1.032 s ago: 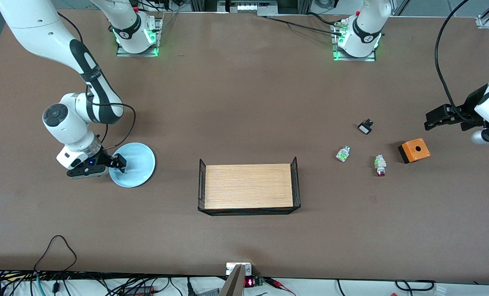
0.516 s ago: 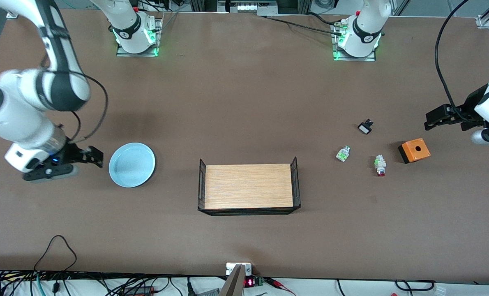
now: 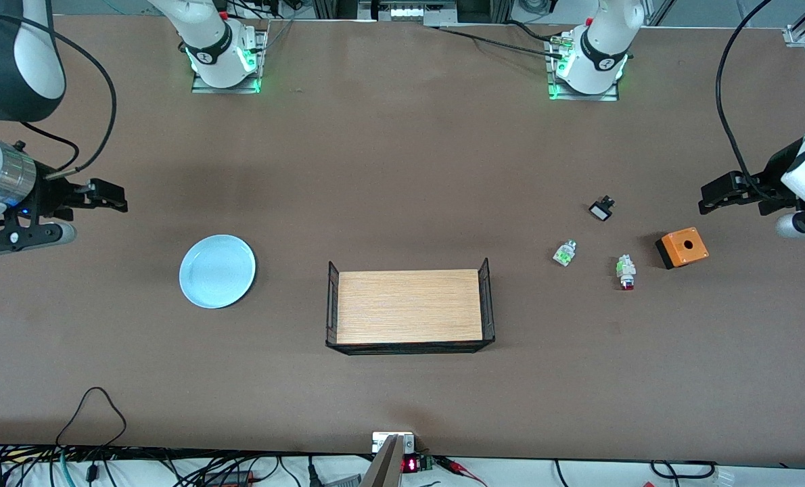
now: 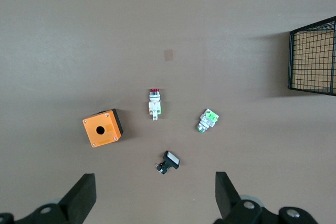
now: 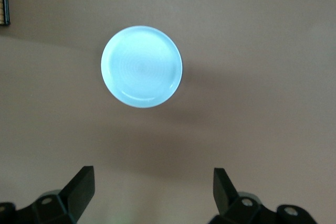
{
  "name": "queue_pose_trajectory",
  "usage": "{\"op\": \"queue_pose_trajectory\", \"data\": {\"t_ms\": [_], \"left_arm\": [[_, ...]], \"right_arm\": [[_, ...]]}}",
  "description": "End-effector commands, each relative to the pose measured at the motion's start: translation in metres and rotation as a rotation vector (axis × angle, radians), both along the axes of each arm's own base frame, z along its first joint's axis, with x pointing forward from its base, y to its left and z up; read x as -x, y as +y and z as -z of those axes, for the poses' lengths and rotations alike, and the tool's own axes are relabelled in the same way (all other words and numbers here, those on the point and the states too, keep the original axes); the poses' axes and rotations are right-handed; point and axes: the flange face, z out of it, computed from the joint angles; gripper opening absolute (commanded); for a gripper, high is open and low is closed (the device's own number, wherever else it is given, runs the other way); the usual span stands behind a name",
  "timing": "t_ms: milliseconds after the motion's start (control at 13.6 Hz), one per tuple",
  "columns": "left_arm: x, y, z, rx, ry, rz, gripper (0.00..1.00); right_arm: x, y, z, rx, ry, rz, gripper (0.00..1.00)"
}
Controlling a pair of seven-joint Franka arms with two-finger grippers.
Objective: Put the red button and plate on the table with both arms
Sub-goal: 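Open the right gripper and draw it back from the plate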
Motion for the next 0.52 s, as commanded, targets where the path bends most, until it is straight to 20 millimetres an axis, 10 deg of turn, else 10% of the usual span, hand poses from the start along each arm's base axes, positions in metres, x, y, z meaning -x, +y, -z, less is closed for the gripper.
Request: {"op": "queue_pose_trajectory", "data": {"t_ms": [0, 442], "left_arm": [[0.004, -0.002, -0.01, 0.016, -0.001, 0.002, 1.0], [0.003, 0.002, -0.018, 0.022, -0.019, 0.006, 1.0]], "right_arm": [[0.009, 0.001, -0.029, 0.013, 0.021, 0.021, 1.0], [0.017, 0.008, -0.081, 0.071, -0.006, 0.004, 1.0]]}}
